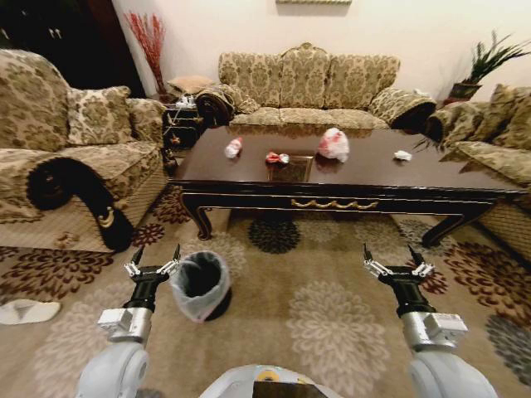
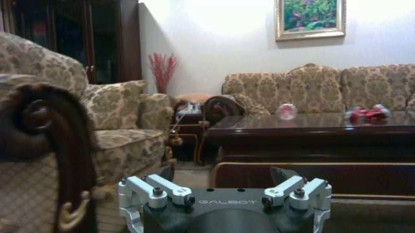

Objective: Move to the front of the table and place the trash on the table into the trash bin.

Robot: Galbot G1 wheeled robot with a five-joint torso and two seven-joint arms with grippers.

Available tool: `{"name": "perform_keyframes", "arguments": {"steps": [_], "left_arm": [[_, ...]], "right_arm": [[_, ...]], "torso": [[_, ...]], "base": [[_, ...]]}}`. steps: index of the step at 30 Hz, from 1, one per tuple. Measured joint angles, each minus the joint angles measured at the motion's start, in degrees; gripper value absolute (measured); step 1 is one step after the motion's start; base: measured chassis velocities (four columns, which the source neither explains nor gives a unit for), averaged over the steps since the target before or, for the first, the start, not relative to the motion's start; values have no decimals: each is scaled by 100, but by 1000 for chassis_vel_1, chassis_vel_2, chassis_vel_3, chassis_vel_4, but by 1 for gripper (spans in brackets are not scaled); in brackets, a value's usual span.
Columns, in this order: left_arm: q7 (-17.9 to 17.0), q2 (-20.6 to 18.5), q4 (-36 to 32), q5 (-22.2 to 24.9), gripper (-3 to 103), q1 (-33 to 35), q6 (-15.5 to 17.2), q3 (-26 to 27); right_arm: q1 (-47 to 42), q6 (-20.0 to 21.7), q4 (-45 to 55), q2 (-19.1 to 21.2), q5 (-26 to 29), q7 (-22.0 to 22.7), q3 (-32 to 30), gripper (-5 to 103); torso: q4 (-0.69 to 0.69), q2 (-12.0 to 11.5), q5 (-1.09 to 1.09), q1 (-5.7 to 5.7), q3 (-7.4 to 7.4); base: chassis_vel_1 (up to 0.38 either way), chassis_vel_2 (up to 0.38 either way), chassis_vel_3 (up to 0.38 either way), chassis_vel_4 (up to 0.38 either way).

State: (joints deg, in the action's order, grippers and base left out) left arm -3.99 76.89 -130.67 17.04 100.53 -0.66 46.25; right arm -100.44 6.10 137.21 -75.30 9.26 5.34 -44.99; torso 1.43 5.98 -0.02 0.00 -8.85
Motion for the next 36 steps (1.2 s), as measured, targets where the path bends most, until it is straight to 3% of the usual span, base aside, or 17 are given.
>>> {"name": "perform_keyframes", "arguments": {"steps": [6,10,14,18,24,29,33,36], "left_arm": [[-1,-82,223,175,100,-107,107,-31],[113,-178,339,384,100,-135,490,-53],[567,-285,556,377,100,-240,1109,-222],[630,-469,756,519,100,-532,1472,-454],[586,-700,1014,587,100,-990,1776,-950],[332,-983,1348,724,100,-1301,2020,-1428],[125,-1285,1429,1121,100,-1517,2498,-1639],[54,-1398,1521,1165,100,-1645,2666,-1744]], "right_arm": [[109,-38,-57,73,112,123,56,100],[131,-15,-65,142,157,160,51,100],[103,21,-80,183,303,192,52,100],[69,88,-60,228,404,224,64,100],[-3,87,-57,308,413,264,29,100],[-38,111,22,356,417,345,-12,100],[-93,137,67,351,419,396,-74,100],[-125,130,67,311,411,409,-80,100]], "torso": [[2,0,0,0,0],[0,-1,0,0,-1],[1,0,5,0,-1],[0,0,4,0,-1],[0,0,2,0,-1],[0,0,2,0,-1],[1,0,2,0,-1],[1,-1,2,0,-1]], "base": [[297,291,-276,-250],[91,99,-56,-103],[-26,-26,27,27],[-27,-26,19,20],[0,0,0,0],[0,0,0,0],[0,0,0,0],[0,0,0,0]]}}
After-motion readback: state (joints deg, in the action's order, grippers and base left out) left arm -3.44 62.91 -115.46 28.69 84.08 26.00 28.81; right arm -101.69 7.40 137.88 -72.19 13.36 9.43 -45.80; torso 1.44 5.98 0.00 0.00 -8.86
